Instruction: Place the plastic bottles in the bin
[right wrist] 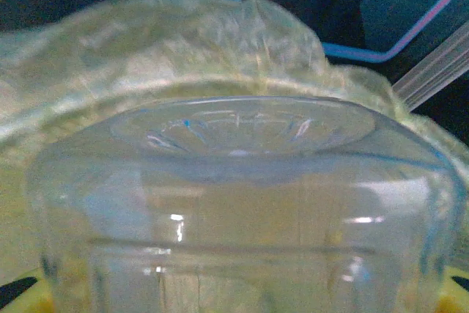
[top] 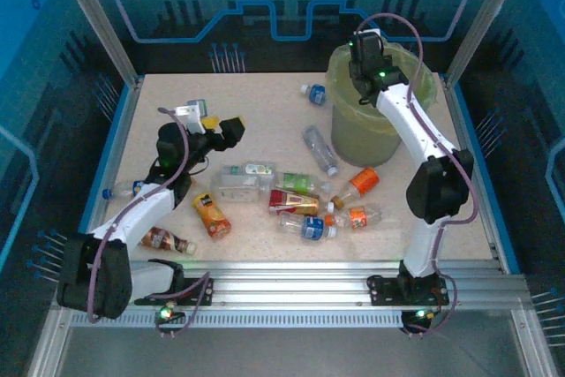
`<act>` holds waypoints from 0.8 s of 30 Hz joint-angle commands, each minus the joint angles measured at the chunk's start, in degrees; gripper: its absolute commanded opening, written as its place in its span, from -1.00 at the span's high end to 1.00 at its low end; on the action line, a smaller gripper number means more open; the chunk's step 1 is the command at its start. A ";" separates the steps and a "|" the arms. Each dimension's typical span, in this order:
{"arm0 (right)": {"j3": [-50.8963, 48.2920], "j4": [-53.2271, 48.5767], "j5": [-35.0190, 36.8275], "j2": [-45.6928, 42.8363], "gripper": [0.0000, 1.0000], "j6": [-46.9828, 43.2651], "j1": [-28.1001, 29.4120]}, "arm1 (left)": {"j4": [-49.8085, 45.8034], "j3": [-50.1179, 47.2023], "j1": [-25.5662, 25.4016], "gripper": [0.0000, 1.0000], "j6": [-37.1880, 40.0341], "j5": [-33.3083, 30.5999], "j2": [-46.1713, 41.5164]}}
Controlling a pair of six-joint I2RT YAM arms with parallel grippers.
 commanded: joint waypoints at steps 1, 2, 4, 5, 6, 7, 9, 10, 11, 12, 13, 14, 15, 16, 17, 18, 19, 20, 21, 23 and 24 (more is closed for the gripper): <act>-1.88 -0.44 -3.26 0.75 0.56 2.73 -1.38 | -0.25 -1.08 -0.28 -0.98 1.82 -0.86 -1.90; -2.25 -0.32 -3.68 0.77 0.55 2.86 -1.78 | -0.34 -1.11 -0.28 -0.98 1.89 -0.88 -1.97; -3.26 -0.23 -4.91 0.94 0.52 3.13 -2.51 | -0.68 -1.21 -0.28 -0.98 1.98 -0.91 -2.10; -3.73 -0.18 -5.83 1.03 0.50 3.25 -2.91 | -0.80 -1.19 -0.27 -0.98 1.99 -1.03 -2.12; -4.10 -0.30 -6.56 1.11 0.48 3.61 -3.27 | -0.83 -1.28 -0.28 -0.98 1.99 -1.08 -2.16; -4.52 -0.39 -7.46 1.27 0.45 3.95 -3.63 | -0.86 -1.28 -0.28 -0.98 2.00 -1.15 -2.24; -5.10 -0.66 -9.05 1.54 0.41 4.78 -4.32 | -0.87 -1.28 -0.28 -0.98 1.89 -1.32 -2.26; -5.43 -0.79 -9.97 1.84 0.39 5.19 -4.73 | -0.86 -1.19 -0.30 -0.98 1.97 -1.29 -2.28; -5.61 -0.92 -10.55 2.03 0.37 5.48 -4.99 | -0.96 -1.19 -0.28 -0.98 1.95 -1.32 -2.26; -5.67 -1.14 -11.18 2.33 0.35 5.67 -5.23 | -1.11 -1.11 -0.28 -0.98 1.94 -1.31 -2.26; -5.69 -1.41 -11.63 2.75 0.34 5.77 -5.51 | -1.36 -1.02 -0.27 -0.98 1.97 -1.25 -2.30; -5.60 -1.60 -11.90 3.00 0.31 5.82 -5.62 | -1.47 -1.02 -0.28 -0.98 1.99 -1.36 -2.34; -5.57 -1.83 -12.23 3.30 0.29 5.78 -5.76 | -1.66 -1.02 -0.28 -0.98 1.97 -1.39 -2.40; -5.55 -2.06 -12.53 3.62 0.26 5.93 -5.92 | -1.79 -1.02 -0.28 -0.98 1.99 -1.53 -2.44; -5.53 -2.11 -12.62 3.88 0.24 5.94 -6.03 | -1.90 -1.01 -0.28 -0.98 2.00 -1.57 -2.58; -5.45 -2.31 -12.93 4.06 0.18 6.02 -6.23 | -2.14 -1.07 -0.28 -0.98 1.99 -1.68 -2.62; -5.35 -2.42 -13.26 4.24 0.10 6.15 -6.36 | -2.20 -1.15 -0.28 -0.98 2.00 -1.80 -2.68; -5.20 -2.56 -13.37 4.36 0.05 6.22 -6.59 | -2.26 -1.19 -0.28 -0.98 2.00 -1.92 -2.72; -5.04 -2.72 -13.38 4.58 -0.01 6.28 -6.70 | -2.36 -1.19 -0.28 -0.98 1.97 -2.00 -2.77; -4.59 -3.11 -13.37 4.72 -0.10 6.39 -6.86 | -2.45 -1.25 -0.28 -0.98 1.98 -2.10 -2.90; -4.23 -3.20 -13.38 4.75 -0.16 6.39 -6.93 | -2.45 -1.24 -0.28 -0.98 1.99 -2.19 -2.92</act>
